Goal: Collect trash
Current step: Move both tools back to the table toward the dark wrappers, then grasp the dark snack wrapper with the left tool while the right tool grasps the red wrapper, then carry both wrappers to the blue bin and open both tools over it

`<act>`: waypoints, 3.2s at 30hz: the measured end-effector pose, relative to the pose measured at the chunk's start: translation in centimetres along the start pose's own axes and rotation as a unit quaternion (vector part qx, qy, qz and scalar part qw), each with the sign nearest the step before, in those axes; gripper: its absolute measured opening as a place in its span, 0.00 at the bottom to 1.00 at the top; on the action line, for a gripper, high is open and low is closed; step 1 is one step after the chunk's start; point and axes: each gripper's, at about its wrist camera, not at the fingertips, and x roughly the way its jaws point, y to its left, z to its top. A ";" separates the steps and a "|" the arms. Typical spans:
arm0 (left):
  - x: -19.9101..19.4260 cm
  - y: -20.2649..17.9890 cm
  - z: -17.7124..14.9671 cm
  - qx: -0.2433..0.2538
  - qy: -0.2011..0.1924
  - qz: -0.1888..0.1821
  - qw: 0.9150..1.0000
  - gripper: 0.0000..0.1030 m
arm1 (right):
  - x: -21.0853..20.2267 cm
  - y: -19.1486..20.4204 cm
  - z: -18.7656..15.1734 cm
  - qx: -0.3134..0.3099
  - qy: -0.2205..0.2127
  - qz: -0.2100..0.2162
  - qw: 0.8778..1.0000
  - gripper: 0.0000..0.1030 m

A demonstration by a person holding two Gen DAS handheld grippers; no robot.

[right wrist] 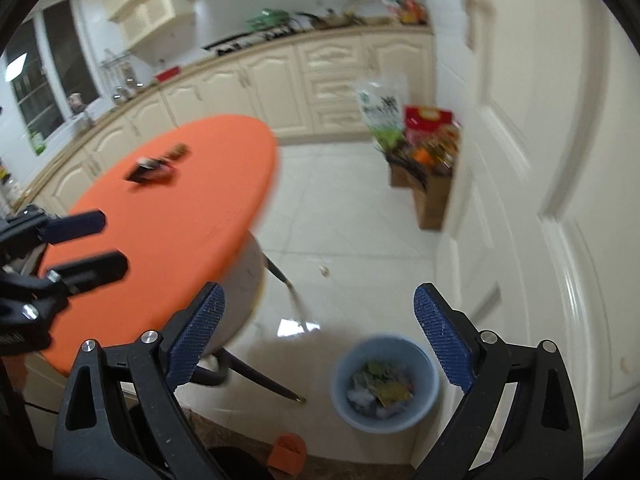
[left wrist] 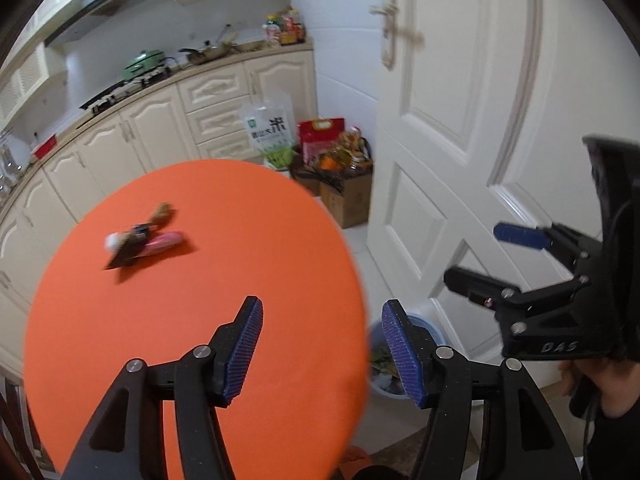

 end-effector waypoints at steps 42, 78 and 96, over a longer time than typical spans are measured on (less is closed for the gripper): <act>14.9 23.9 6.2 -0.086 0.059 0.043 0.994 0.15 | 20.5 15.1 11.2 -0.149 0.080 0.098 0.981 0.94; 1.7 21.8 -2.3 -0.115 0.010 0.039 0.993 0.14 | 17.8 19.6 8.6 -0.201 0.094 0.122 0.967 0.13; -4.2 16.0 -7.5 -0.120 0.011 0.025 0.992 0.14 | 11.3 19.4 1.0 -0.214 0.100 0.130 0.963 0.49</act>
